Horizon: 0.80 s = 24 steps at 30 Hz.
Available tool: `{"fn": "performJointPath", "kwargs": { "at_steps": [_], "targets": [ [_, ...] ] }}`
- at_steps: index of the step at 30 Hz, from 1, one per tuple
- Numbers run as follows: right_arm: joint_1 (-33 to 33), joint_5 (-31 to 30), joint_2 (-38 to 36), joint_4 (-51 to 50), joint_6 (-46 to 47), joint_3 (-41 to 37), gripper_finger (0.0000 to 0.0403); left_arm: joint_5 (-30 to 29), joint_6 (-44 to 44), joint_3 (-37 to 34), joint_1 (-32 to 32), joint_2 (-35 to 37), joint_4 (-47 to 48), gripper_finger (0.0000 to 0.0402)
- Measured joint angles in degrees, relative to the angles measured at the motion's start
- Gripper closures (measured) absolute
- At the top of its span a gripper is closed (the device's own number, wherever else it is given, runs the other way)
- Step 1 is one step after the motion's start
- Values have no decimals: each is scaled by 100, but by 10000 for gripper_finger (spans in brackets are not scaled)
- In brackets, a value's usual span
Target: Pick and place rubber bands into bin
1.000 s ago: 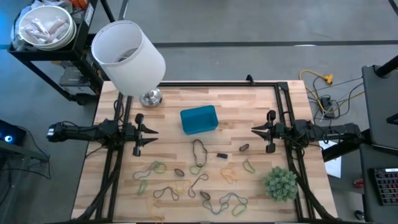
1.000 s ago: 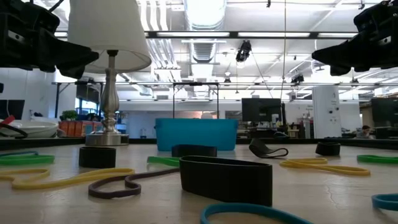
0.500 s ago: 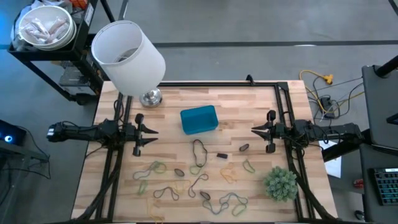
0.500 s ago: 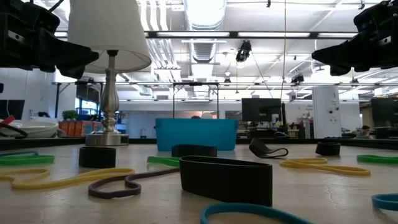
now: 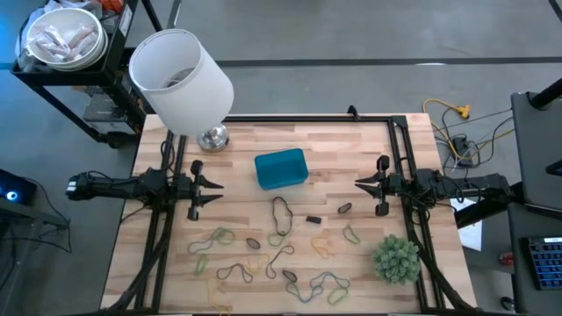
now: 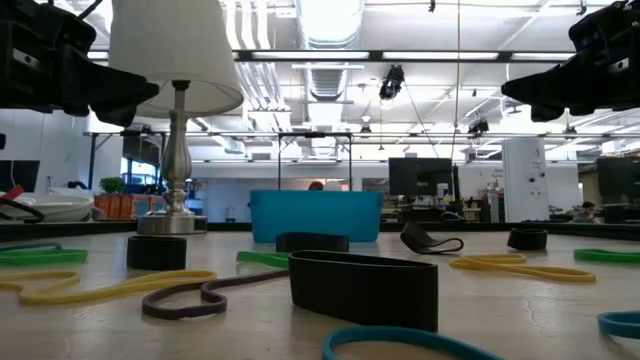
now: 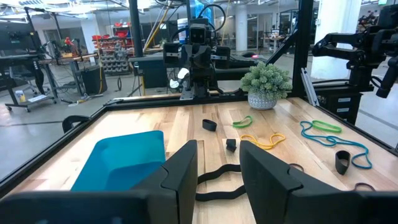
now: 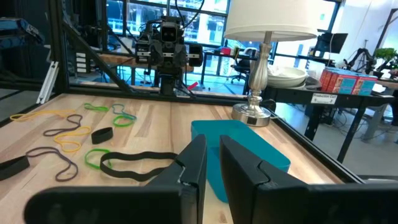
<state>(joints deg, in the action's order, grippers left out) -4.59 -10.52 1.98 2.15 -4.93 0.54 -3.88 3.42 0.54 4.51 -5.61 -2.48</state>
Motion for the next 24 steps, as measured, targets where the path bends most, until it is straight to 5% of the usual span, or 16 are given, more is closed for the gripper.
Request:
{"fn": "performJointPath", "kwargs": {
  "at_steps": [11, 19, 24],
  "targets": [
    [-1, 1, 0, 165, -602, 0, 364, 76, -13, 0, 5, 2, -1122, 297],
    [-1, 1, 13, 535, 1688, 0, 364, -119, -6, 2, -2, 2, -2136, 297],
    [-1, -1, 11, 693, 797, 0, 364, -120, -6, 0, -2, 12, -2605, 297]
  ]
}}
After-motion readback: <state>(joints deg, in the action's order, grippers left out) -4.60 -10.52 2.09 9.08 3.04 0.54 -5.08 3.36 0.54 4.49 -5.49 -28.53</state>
